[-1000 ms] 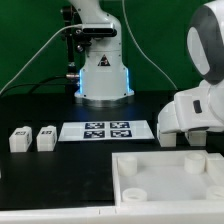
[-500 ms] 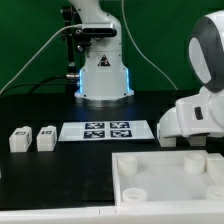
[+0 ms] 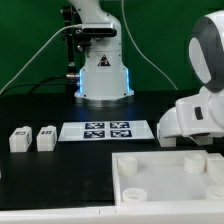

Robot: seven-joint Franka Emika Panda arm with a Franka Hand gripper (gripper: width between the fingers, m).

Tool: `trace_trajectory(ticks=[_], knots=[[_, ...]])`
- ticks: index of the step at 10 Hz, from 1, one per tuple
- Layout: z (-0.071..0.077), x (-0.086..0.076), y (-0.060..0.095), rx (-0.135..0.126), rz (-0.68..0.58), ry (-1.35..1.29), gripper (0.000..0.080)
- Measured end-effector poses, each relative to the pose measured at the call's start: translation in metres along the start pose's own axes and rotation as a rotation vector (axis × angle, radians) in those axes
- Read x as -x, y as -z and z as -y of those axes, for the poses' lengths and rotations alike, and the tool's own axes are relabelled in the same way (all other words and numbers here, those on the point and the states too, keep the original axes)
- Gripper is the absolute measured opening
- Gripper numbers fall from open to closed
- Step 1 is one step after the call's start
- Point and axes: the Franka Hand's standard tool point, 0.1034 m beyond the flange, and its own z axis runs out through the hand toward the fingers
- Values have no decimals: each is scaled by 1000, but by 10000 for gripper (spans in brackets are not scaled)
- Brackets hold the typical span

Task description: Assemble one leg

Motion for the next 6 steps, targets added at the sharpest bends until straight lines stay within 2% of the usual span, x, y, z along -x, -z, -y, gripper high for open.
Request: trace_trajectory(ticks=[6], knots=[[0,0,0,0,0,0,291]])
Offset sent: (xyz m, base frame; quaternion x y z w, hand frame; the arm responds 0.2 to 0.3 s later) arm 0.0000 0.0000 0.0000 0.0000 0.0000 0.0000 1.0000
